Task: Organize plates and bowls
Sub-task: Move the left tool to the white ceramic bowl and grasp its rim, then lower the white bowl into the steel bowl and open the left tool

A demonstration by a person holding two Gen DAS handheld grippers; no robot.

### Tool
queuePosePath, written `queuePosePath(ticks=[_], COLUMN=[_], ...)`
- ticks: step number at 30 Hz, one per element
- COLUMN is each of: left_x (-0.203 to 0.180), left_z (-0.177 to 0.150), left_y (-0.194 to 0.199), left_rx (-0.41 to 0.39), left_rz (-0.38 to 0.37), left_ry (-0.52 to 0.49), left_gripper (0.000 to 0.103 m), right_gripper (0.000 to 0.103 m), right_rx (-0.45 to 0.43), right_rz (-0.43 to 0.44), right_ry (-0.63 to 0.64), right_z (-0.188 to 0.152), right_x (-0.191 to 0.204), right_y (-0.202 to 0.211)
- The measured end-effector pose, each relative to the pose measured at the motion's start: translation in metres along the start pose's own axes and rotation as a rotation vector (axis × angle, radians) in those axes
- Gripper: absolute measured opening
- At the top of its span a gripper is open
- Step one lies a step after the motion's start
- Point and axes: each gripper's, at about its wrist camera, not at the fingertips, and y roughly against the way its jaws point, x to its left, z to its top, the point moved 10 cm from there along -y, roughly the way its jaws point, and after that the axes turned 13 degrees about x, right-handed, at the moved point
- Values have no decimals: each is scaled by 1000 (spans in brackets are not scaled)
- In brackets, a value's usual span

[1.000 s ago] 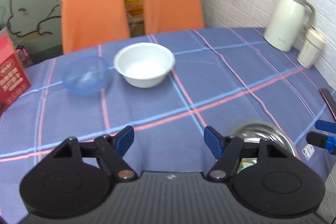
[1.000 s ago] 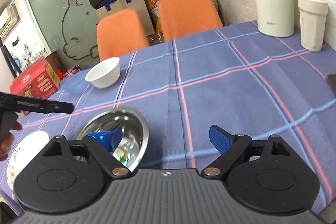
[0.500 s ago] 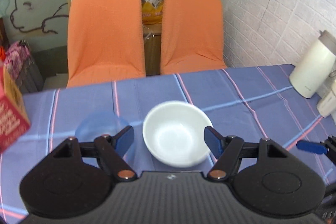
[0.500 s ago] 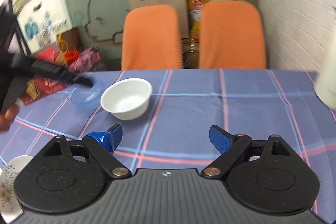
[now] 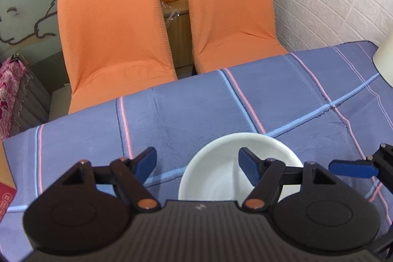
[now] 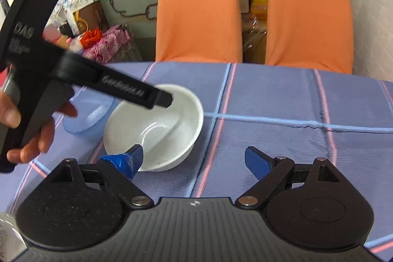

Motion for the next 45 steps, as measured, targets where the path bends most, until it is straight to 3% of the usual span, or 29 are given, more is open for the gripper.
queuePosePath(ticks=[6,11,17,22,27,32,45], left_x=[1,1,0,-3,-14,-30,-63], left_z=[0,1,2,1,-5,-12,-32], left_y=[-10,-9,-11,-19,-26,-17,25], left_rx=[15,7,5,20,49,36,-7], left_rz=[6,1,-16,-25,-76,-80,-92], left_ry=[-13,-19,-23,-34,-64,-115,-140], left_gripper=[71,71,71,71,71,69,69], right_gripper=[77,77,77,77,77,77,77], right_rx=[7,-44,22,55,23,-45,-79], right_rz=[26,46,-3,-15,-61,-79,-118], right_ry=[53,83,141,157,201,229,234], right_z=[-10,-14,-28,-16,-6,-2,-9], right_x=[17,29,34,35,37,40,35], right_y=[11,36,17,-12,-25,-5,33])
